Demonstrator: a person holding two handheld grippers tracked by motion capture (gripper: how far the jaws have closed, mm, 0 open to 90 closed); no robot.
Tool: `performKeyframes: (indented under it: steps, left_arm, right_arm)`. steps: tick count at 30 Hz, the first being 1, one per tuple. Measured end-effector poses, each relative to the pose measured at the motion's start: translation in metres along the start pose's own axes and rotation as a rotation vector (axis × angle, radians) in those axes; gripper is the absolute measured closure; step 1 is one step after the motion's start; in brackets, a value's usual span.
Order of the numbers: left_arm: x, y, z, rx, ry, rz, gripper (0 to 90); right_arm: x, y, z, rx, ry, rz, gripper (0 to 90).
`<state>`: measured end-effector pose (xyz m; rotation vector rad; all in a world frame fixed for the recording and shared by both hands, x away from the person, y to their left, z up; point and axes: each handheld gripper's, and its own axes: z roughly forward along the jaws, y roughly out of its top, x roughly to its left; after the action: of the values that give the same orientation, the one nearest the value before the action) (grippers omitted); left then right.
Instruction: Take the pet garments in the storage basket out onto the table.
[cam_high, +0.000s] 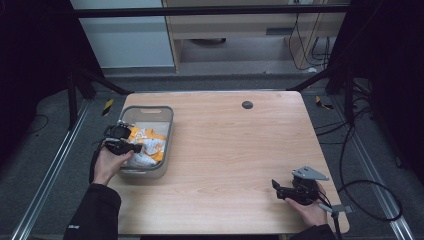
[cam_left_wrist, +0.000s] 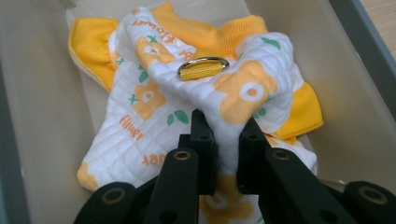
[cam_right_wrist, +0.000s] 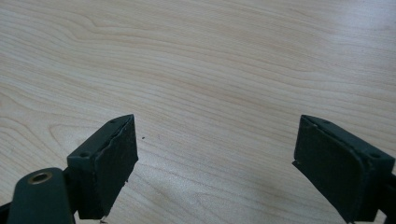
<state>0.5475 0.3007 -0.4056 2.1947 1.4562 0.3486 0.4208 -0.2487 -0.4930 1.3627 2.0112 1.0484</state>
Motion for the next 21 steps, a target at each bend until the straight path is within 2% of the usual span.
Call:
performKeyframes:
  steps: [21]
  left_arm:
    - [-0.006, 0.008, -0.039, -0.093, 0.012, 0.022, 81.0]
  right_arm:
    - [0.001, 0.000, -0.001, 0.001, 0.003, 0.007, 13.3]
